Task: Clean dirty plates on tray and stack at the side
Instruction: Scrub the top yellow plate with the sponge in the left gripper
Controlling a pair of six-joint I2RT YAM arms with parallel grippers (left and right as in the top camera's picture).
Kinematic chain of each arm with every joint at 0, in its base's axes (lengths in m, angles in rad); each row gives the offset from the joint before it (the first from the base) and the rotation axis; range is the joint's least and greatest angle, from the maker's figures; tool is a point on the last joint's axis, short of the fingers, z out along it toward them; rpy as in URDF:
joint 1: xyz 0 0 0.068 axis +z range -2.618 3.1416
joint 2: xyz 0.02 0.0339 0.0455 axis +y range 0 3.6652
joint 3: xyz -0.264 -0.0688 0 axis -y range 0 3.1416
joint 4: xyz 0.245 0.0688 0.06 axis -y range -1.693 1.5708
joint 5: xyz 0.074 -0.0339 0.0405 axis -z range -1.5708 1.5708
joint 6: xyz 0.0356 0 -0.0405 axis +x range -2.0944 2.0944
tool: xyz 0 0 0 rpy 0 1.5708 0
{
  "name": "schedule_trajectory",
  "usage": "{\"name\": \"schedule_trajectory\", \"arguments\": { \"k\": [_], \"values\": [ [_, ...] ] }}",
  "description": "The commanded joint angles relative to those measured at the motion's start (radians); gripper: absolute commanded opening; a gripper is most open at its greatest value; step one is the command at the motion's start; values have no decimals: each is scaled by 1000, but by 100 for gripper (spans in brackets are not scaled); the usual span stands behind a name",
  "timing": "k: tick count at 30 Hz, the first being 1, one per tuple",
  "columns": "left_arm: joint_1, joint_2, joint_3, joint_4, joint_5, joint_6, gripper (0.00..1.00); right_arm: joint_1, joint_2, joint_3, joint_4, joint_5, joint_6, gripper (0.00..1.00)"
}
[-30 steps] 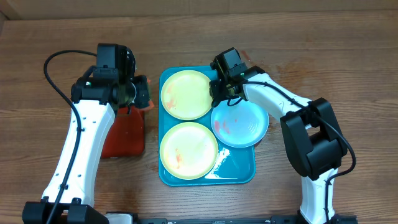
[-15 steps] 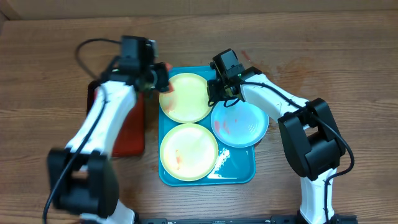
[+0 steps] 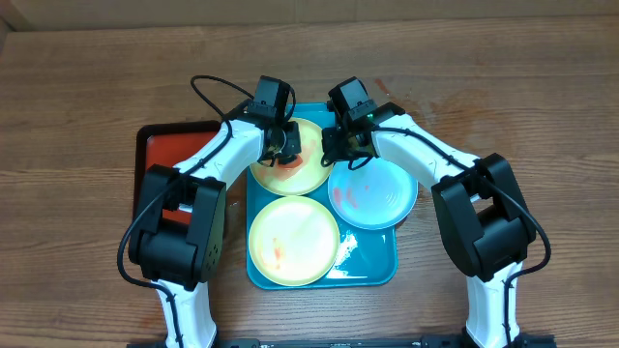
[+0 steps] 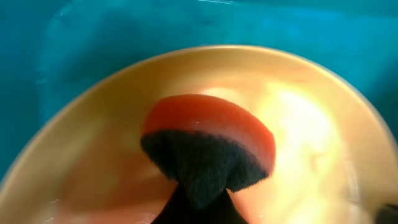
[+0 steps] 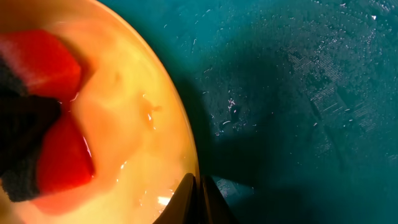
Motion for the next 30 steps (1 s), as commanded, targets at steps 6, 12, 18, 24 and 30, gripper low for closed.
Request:
{"name": "schedule_trajectory", "arguments": {
  "k": [6, 12, 18, 24, 30],
  "values": [
    [8, 40, 21, -187, -321, -10, 4, 30, 16, -9, -28, -9, -2, 4],
    [8, 40, 99, -315, -340, -57, 4, 30, 16, -9, -31, -8, 2, 4],
    [8, 42, 147, -343, -158, -60, 4, 29, 16, -9, -26, -9, 27, 4],
    [5, 81, 144, -160, 147, 47, 4, 29, 16, -9, -19, -9, 27, 4],
    [5, 162, 144, -52, 341, 43, 4, 29, 16, -9, -19, -9, 27, 4]
  ]
}}
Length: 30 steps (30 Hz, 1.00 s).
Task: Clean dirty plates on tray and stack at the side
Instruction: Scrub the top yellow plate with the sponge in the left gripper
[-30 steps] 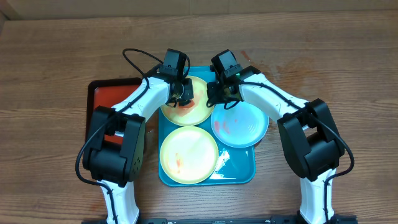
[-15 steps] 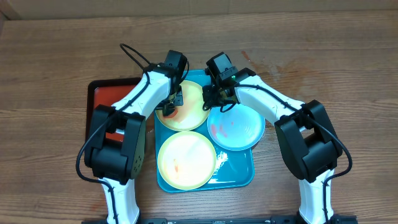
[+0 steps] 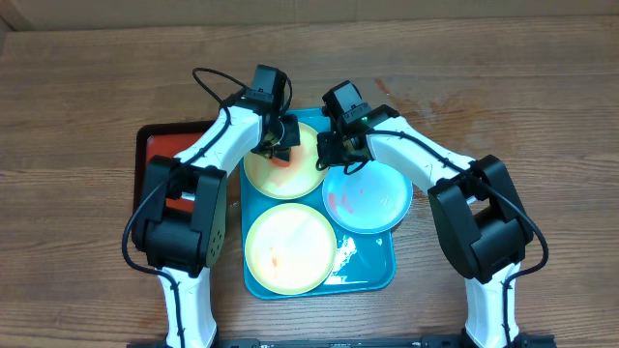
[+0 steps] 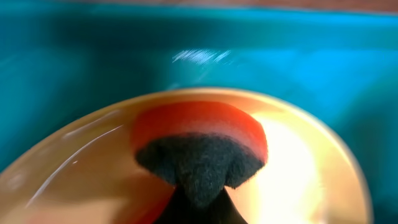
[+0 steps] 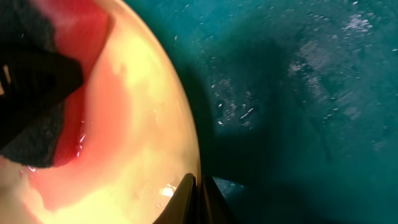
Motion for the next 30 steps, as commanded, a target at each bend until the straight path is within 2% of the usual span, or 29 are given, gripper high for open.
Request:
{"name": "schedule_trajectory", "arguments": {
  "k": [1, 5, 7, 14, 17, 24, 26, 30],
  "values": [
    [-15, 93, 12, 47, 279, 23, 4, 6, 16, -10, -5, 8, -4, 4],
    [-16, 126, 12, 77, 496, 32, 4, 6, 16, -10, -3, 8, -4, 4],
    [-17, 128, 12, 71, 553, 59, 4, 6, 16, -10, -2, 8, -3, 4],
    [-3, 128, 12, -26, 554, 68, 4, 6, 16, -10, 3, 9, 25, 4],
    [14, 127, 12, -100, 491, 68, 4, 6, 16, -10, 5, 8, 27, 4],
    [28, 126, 13, -276, 163, 42, 4, 6, 16, -10, 7, 9, 27, 4],
    [27, 113, 13, -323, 50, 1, 4, 6, 16, -10, 11, 9, 28, 4],
    [27, 63, 13, -364, -88, -71, 4, 6, 16, -10, 10, 48, 70, 4]
  ]
}}
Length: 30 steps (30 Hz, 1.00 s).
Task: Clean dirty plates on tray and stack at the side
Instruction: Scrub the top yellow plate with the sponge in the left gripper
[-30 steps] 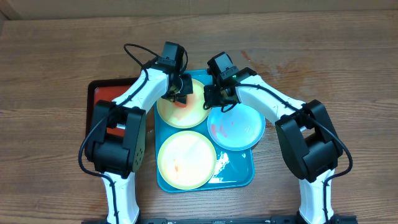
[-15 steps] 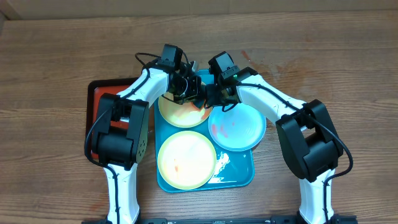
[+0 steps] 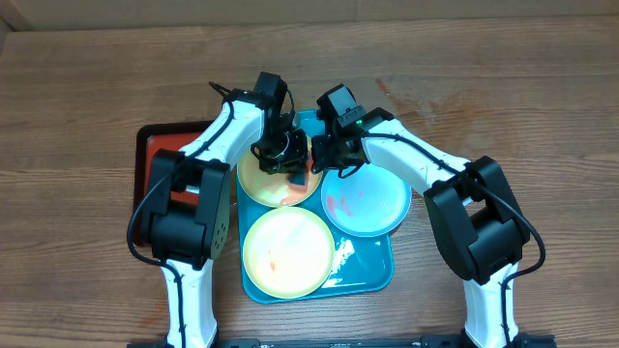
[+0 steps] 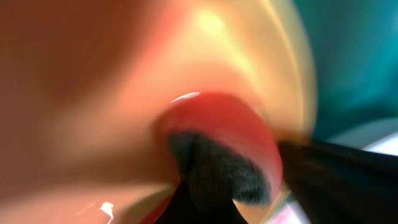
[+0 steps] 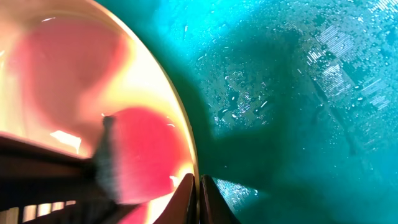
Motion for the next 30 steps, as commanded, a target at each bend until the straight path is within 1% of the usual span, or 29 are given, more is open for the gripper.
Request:
{"name": "schedule_trajectory", "arguments": {
  "k": [1, 4, 9, 14, 17, 20, 23, 25, 26, 30],
  "values": [
    [18, -5, -52, -56, -377, -92, 4, -14, 15, -8, 5, 81, 47, 4],
    [19, -61, -52, -56, -420, -112, 4, -14, 15, -8, 3, 85, 50, 4],
    [19, -130, -52, -64, -486, -115, 4, -14, 15, -8, -26, 193, 150, 4],
    [19, -126, -54, -93, -629, -123, 4, -16, 15, -8, -29, 196, 151, 4],
    [19, -124, -54, -63, -637, -121, 4, -16, 15, -8, -29, 185, 116, 4],
    [14, -123, -55, -8, -553, -101, 4, -12, 15, -8, -29, 186, 85, 4],
    [2, -122, -74, 82, -343, -25, 4, -12, 15, -8, -32, 185, 87, 4],
    [-9, -122, -112, 159, -199, -9, 4, -12, 15, -8, -32, 185, 87, 4],
    [-10, -122, -122, 174, -174, -9, 4, -12, 15, -8, -33, 185, 87, 4],
    [-10, -120, -207, 291, 20, -9, 4, -12, 15, -8, -32, 185, 87, 4]
  ]
}}
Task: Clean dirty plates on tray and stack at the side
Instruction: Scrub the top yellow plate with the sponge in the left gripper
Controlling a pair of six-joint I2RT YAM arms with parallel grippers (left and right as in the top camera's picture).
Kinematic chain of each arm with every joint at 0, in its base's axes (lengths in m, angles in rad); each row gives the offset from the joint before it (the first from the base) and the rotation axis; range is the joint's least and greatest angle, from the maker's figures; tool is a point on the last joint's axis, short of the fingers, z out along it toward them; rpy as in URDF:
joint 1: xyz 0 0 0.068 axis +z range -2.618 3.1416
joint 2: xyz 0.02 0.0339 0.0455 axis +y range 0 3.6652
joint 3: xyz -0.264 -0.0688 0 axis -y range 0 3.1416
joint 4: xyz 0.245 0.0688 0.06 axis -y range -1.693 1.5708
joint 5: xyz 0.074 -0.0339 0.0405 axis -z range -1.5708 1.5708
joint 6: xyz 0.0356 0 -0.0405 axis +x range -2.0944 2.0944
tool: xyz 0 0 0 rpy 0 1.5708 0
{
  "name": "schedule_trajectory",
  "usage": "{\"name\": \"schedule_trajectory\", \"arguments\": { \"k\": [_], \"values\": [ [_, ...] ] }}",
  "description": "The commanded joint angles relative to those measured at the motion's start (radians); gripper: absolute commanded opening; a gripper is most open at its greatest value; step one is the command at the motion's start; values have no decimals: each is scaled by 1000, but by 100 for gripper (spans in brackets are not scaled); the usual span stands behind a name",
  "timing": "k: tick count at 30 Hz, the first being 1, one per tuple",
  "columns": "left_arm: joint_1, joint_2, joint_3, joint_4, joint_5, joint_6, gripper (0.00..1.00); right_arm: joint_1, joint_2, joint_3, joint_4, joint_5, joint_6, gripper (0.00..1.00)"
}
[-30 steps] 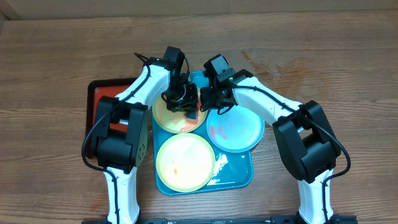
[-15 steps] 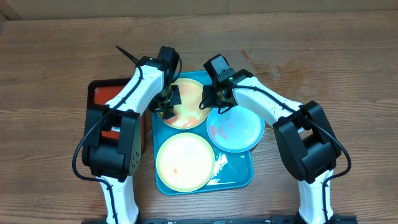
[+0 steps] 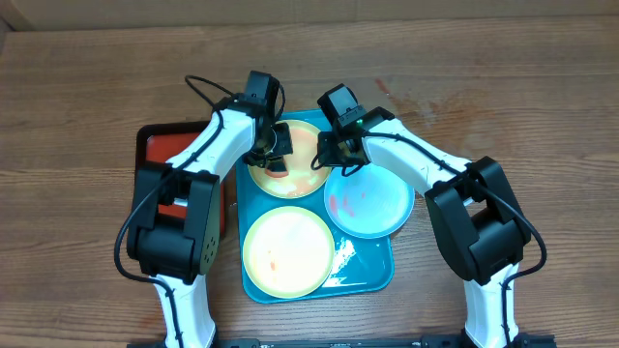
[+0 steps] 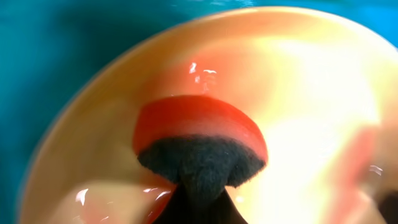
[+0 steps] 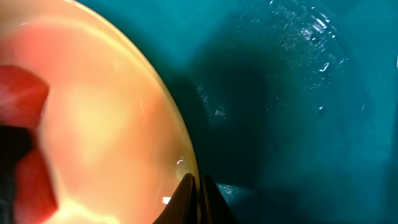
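On the teal tray (image 3: 372,275) lie three plates: a yellow plate at the back (image 3: 302,166), a second yellow plate in front (image 3: 288,251) and a blue plate (image 3: 372,198) with red smears. My left gripper (image 3: 275,155) is shut on a red sponge with a black scrub side (image 4: 199,140), pressed onto the back plate's left half (image 4: 298,93). My right gripper (image 3: 324,147) is shut on that plate's right rim (image 5: 180,155). The sponge (image 5: 22,124) shows at the left of the right wrist view.
A red tray in a dark frame (image 3: 155,155) sits left of the teal tray on the wooden table (image 3: 97,87). Wet drops lie on the teal tray's floor (image 5: 298,37) right of the held plate.
My left gripper and the sponge have moved from the plate's right part, near the right gripper, to its left half. The right gripper still pinches the rim.
The sponge was on the back plate's middle while my right gripper held the rim. Then it was at the plate's far left part, then close to the right gripper, and now at the left again. The tray has shifted slightly between moments.
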Motion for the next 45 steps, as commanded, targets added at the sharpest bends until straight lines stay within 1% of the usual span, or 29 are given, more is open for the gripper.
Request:
{"name": "schedule_trajectory", "arguments": {
  "k": [1, 6, 10, 14, 16, 19, 20, 25, 30, 34, 37, 41, 43, 45],
  "values": [
    [-21, -9, -92, 77, 328, 32, 5, -8, 16, -10, -8, 51, -10, 4],
    [-42, -9, -164, 213, 498, 44, 4, -8, 16, -10, -8, 51, -9, 4],
    [-69, -9, -186, 248, 495, 43, 4, -8, 16, -10, -9, 51, -9, 4],
    [-64, -9, -187, 235, 470, 34, 4, -8, 16, -10, -8, 51, -9, 4],
    [-53, -9, -185, 204, 436, 21, 4, -8, 16, -10, -9, 51, -9, 4],
    [-31, -10, -177, 109, 311, -17, 4, -8, 16, -10, -9, 51, -9, 4],
    [-15, -16, -164, 45, 220, -22, 4, -8, 16, -10, -9, 51, -9, 4],
    [16, -69, -127, -79, -55, -22, 4, -8, 16, -10, -9, 51, -6, 4],
    [19, -136, -114, -105, -284, -20, 4, -8, 16, -10, -9, 51, -6, 4],
    [19, -153, -109, -86, -377, -15, 4, -8, 16, -10, -12, 51, -7, 4],
    [18, -149, -109, -33, -376, 37, 4, -8, 16, -10, -19, 51, -10, 4],
    [14, -146, -110, 34, -352, 60, 4, -8, 16, -10, -24, 50, -56, 4],
    [10, -143, -110, 74, -278, 90, 4, -8, 16, -10, -24, 43, -88, 4],
    [6, -137, -111, 97, -187, 92, 4, -8, 16, -10, -24, 38, -112, 4]
  ]
}}
